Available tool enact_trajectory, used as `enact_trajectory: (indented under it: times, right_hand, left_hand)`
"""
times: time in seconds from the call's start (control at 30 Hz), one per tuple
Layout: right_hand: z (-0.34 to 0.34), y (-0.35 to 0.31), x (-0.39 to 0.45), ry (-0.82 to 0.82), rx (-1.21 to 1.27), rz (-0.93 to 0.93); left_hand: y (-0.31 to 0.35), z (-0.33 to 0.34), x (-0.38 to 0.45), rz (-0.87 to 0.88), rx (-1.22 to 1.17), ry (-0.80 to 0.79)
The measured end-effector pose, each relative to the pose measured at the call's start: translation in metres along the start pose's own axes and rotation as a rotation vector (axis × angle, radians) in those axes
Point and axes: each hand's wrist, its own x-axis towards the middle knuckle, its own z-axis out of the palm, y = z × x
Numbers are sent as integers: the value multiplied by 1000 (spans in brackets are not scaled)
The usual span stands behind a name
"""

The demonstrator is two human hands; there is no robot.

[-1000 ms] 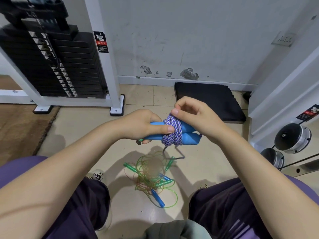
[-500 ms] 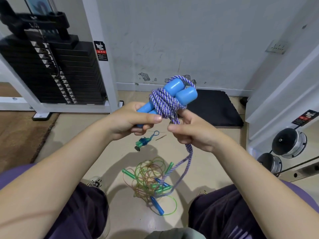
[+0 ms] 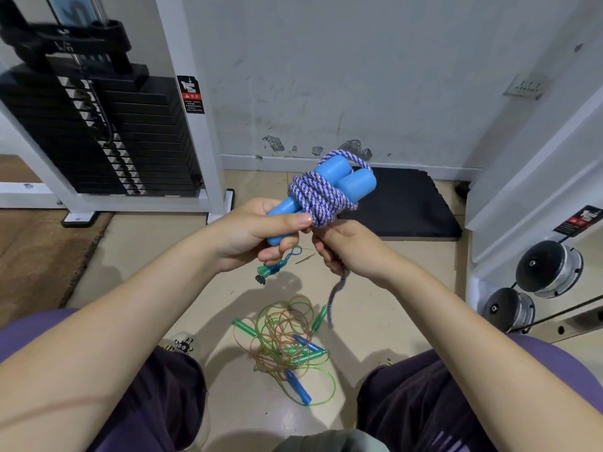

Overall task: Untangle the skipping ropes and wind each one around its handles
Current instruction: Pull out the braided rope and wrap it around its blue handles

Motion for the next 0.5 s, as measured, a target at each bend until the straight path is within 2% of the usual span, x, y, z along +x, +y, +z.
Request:
enact_trajectory:
  times: [0.1,0.2,0.37,0.5]
  right_hand:
    - [2,0,-1,-30,-30,18]
    - [3,-4,-4,-36,-2,-15]
    - [-1,-5,-5,4,-88,-74]
    - [-10,-7,-8,58,-164,-115]
  left_hand:
    - [-1,5,1,4,-22,-27]
    - [1,1,4,26,-50,20]
    - [1,-11,9,20,143,279]
    - [-2,-20,11,7,240,408]
